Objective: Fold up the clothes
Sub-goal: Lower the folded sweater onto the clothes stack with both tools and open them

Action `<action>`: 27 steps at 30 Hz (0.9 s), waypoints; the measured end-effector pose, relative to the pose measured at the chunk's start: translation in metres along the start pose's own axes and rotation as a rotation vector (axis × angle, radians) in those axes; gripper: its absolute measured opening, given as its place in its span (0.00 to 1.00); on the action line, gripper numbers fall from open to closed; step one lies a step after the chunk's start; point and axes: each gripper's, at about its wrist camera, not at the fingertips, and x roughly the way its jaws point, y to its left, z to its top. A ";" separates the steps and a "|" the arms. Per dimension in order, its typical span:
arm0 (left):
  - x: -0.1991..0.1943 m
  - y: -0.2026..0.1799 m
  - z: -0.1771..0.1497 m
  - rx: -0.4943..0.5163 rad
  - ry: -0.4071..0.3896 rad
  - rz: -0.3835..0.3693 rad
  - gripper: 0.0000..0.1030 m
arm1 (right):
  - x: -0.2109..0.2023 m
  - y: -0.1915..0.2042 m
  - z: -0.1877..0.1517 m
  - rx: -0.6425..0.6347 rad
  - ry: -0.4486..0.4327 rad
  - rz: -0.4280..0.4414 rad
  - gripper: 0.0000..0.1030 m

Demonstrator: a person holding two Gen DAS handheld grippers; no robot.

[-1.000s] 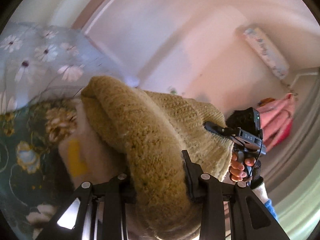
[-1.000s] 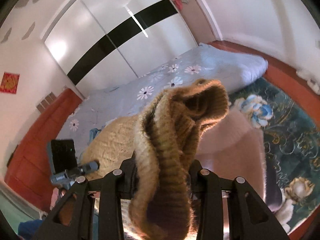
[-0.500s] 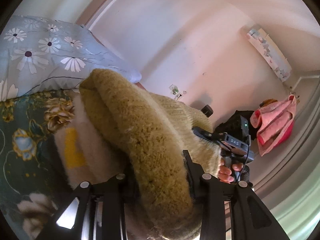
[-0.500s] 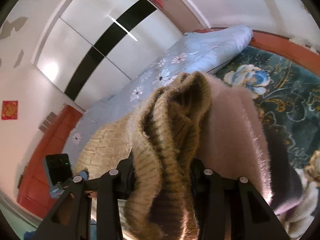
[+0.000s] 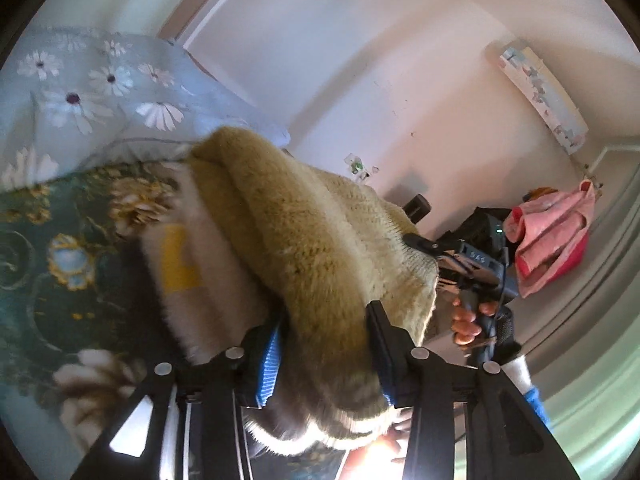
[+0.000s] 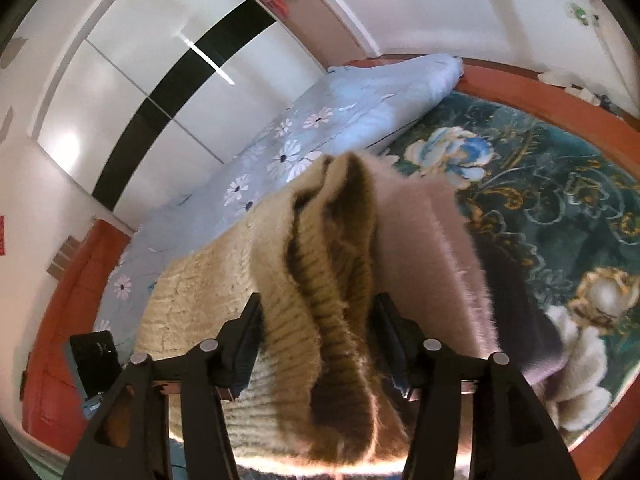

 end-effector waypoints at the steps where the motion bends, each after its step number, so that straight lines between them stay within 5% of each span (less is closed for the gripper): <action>1: -0.004 0.000 0.000 0.006 -0.003 0.008 0.46 | -0.007 -0.002 0.000 0.012 -0.015 -0.015 0.55; 7: -0.014 -0.004 0.000 0.061 -0.005 0.056 0.50 | -0.049 0.012 -0.006 -0.006 -0.104 -0.128 0.55; 12: 0.005 -0.018 -0.008 0.144 0.018 0.097 0.55 | -0.062 0.060 -0.018 -0.160 -0.185 -0.203 0.55; 21: 0.038 -0.043 -0.021 0.292 0.059 0.171 0.55 | -0.010 0.074 -0.059 -0.314 -0.084 -0.272 0.55; 27: 0.017 -0.054 -0.026 0.281 0.031 0.162 0.55 | -0.016 0.079 -0.071 -0.295 -0.123 -0.270 0.55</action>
